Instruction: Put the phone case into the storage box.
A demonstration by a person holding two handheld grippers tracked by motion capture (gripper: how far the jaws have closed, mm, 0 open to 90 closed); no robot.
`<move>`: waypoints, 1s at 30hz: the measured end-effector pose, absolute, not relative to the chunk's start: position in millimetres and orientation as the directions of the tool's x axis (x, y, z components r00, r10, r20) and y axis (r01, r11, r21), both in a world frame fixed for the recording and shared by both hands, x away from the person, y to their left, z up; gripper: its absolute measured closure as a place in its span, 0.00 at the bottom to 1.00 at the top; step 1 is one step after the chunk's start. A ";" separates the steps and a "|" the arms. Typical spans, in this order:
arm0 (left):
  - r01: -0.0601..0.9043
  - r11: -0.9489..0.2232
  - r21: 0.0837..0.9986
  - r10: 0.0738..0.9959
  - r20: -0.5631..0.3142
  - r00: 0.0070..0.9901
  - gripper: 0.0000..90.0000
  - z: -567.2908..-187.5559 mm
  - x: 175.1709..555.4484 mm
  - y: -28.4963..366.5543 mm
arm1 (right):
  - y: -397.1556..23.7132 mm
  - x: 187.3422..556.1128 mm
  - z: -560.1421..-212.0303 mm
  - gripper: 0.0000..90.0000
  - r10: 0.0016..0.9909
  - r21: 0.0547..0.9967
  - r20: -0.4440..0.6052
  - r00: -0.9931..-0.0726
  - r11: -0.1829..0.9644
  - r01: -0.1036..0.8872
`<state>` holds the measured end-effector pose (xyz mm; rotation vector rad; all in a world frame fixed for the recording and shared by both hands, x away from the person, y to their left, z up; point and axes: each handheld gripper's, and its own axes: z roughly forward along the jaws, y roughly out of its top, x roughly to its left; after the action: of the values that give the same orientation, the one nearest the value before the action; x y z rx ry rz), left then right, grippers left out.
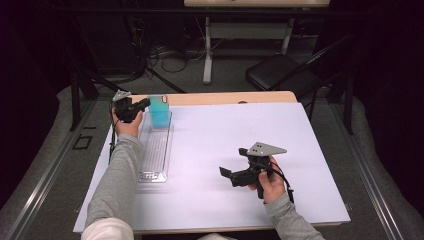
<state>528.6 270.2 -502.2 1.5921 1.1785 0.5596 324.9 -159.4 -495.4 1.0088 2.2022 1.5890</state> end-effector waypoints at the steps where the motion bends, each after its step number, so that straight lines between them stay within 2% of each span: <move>1: 0.410 0.012 0.912 0.891 -0.196 0.410 0.95 -502.2 528.6 270.2 | -159.2 324.9 -495.5 0.00 0.654 0.907 0.192 -0.732 0.167 0.387; 17: 0.411 0.000 0.911 0.898 -0.181 0.402 0.94 -502.2 528.0 270.0 | -158.3 325.3 -496.2 0.00 0.653 0.906 0.191 -0.733 0.169 0.387; 30: 0.420 -0.005 0.907 0.908 -0.172 0.382 0.78 -503.5 528.7 267.9 | -157.8 325.2 -496.3 0.00 0.652 0.907 0.192 -0.733 0.168 0.386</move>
<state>528.7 267.9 -503.5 1.6097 1.2082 0.5926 325.2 -157.8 -496.3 1.0048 2.2015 1.5926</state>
